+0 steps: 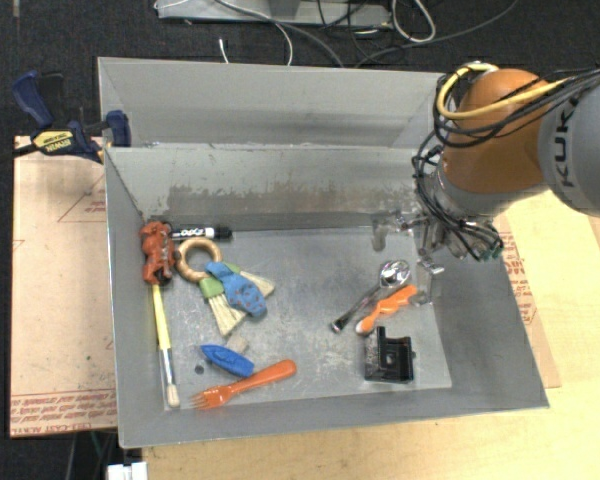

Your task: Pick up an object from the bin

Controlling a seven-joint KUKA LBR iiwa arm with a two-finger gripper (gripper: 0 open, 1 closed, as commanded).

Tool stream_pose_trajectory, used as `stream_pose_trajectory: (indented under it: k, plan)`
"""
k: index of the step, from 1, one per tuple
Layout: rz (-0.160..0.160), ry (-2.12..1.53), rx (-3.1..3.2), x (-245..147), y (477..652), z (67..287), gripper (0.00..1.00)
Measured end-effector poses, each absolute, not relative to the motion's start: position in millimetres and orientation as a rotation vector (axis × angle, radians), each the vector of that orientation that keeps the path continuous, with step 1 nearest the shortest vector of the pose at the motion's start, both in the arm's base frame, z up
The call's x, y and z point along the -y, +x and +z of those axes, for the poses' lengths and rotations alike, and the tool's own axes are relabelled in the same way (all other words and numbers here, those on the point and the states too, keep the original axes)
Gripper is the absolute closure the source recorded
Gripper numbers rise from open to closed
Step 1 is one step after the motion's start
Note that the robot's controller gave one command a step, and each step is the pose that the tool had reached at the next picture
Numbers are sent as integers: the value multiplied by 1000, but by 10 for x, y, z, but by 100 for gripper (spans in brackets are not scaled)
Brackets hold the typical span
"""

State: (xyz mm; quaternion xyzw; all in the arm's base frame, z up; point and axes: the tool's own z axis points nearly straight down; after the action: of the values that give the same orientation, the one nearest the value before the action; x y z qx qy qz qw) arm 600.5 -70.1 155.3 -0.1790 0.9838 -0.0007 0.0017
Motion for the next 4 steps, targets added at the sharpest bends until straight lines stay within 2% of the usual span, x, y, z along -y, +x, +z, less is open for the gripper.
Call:
stream_pose_trajectory:
  k: [1,2,3,4]
  plan:
    - [-7,-814,-3022,776,5933,710,0]
    - [-12,-1057,-2937,1020,6019,706,100]
    - [-12,-1057,-2936,1019,6019,706,100]
    - [-8,-1056,-2939,1008,6009,1084,100]
